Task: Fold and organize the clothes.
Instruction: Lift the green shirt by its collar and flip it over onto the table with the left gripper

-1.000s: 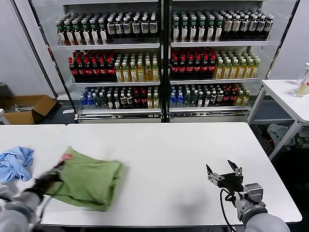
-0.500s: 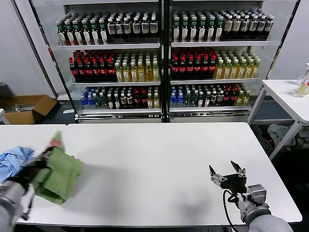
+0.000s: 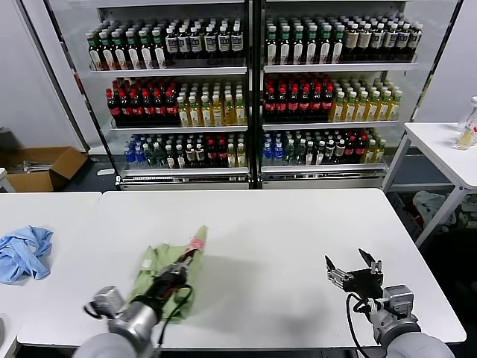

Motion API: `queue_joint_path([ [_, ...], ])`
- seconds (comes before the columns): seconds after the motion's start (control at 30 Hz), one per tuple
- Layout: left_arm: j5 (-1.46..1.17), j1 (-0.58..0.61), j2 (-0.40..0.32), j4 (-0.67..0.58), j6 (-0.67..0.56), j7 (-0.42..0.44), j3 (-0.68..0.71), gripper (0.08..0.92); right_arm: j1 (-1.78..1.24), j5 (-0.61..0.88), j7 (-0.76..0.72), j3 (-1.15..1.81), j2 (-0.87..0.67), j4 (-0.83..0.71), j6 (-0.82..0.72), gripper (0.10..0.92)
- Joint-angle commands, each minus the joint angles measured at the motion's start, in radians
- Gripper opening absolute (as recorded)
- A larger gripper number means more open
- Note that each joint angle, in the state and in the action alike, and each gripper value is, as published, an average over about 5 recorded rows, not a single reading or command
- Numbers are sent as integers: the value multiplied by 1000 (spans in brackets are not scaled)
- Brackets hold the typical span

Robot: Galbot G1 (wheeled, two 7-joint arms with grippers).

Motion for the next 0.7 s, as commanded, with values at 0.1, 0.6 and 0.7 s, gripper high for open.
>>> queue_joint_path([
  [0.1,283,-122,-201,144,-95,19,271,113,10,2,2,3,-5,2,-3,823],
  [0.6,332,-83,-49,20,-153,131,118,438,121,1,9,-91,11,-42,-12,823],
  [0.7,415,-48,39,33,-210,156,-12,525,168,9,9,-145,29,-74,-17,823],
])
